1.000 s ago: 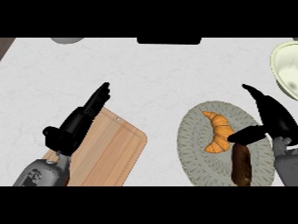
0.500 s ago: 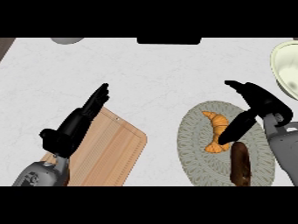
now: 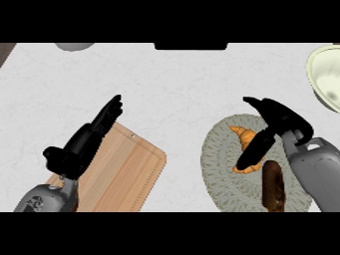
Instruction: Pick the croissant from the placemat and place it in the bowl
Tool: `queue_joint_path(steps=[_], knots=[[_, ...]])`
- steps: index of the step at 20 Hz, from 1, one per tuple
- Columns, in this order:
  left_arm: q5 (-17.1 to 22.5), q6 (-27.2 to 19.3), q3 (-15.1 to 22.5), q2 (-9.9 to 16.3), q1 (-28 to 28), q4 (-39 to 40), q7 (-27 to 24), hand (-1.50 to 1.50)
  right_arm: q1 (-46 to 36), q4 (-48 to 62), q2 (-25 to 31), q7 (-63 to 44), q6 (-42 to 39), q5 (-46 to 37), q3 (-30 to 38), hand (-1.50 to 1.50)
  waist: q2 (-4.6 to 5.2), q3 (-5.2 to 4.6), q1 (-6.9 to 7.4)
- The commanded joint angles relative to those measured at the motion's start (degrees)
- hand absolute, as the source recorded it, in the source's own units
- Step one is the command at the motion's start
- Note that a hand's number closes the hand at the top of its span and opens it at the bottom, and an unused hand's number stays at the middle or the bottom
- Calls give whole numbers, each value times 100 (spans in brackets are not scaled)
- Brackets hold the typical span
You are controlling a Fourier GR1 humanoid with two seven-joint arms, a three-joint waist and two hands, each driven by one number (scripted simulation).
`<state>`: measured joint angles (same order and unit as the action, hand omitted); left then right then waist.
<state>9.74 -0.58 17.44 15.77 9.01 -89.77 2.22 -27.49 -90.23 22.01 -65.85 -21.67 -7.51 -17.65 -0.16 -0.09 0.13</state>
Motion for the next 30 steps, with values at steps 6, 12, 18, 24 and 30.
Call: queue_joint_path(steps=[6,12,18,24,30], knots=[[8,158,-99,-91,-15,-102,145,0,-146,183,-245,-782,91,-839,-451,-150,12,6,21],[-243,157,-97,-152,-20,-21,-36,0,-17,410,-215,-399,221,-1612,-568,-150,17,7,30],[-165,278,-230,-222,-132,-30,6,0,583,-71,19,-272,107,-1886,-369,-150,11,7,-32],[-344,374,-294,-269,-121,165,-143,0,787,79,-557,-434,277,-2214,-430,-150,12,6,-16],[-357,553,-478,-378,47,384,-125,0,606,901,-393,452,116,-2359,127,-150,25,8,-7]])
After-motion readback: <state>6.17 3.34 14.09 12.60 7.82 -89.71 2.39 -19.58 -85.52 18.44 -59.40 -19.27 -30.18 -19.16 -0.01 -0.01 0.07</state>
